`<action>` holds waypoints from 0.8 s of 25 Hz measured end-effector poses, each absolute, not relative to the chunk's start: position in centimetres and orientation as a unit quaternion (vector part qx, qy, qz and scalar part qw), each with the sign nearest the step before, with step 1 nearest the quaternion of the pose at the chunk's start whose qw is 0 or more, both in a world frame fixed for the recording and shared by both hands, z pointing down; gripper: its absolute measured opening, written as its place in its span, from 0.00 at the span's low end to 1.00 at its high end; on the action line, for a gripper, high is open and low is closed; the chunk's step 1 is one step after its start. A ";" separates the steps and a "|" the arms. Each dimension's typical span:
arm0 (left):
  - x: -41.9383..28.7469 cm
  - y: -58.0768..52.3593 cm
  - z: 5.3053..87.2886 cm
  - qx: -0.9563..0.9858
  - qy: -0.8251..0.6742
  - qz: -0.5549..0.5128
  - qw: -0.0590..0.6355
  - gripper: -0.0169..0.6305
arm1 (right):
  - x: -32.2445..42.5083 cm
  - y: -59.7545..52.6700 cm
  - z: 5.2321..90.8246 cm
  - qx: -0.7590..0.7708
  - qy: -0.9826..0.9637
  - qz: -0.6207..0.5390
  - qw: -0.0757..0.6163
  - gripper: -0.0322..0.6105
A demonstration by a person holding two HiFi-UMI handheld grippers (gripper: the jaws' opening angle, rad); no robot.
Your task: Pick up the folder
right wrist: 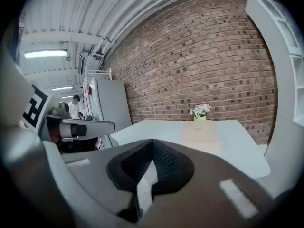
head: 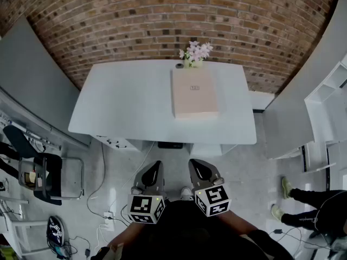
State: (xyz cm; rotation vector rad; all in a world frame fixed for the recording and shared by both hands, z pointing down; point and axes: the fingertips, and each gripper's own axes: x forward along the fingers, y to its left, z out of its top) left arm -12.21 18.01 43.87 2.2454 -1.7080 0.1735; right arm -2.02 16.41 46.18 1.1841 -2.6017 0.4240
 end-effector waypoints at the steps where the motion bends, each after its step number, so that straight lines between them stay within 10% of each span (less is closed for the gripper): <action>1: -12.2 18.0 43.8 0.784 -0.597 0.060 0.157 0.03 | -2.0 16.4 46.2 0.406 -0.893 0.146 0.126 0.05; 20: -10.8 18.3 43.3 0.784 -0.599 0.059 0.153 0.03 | -0.9 16.7 45.8 0.393 -0.898 0.167 0.106 0.05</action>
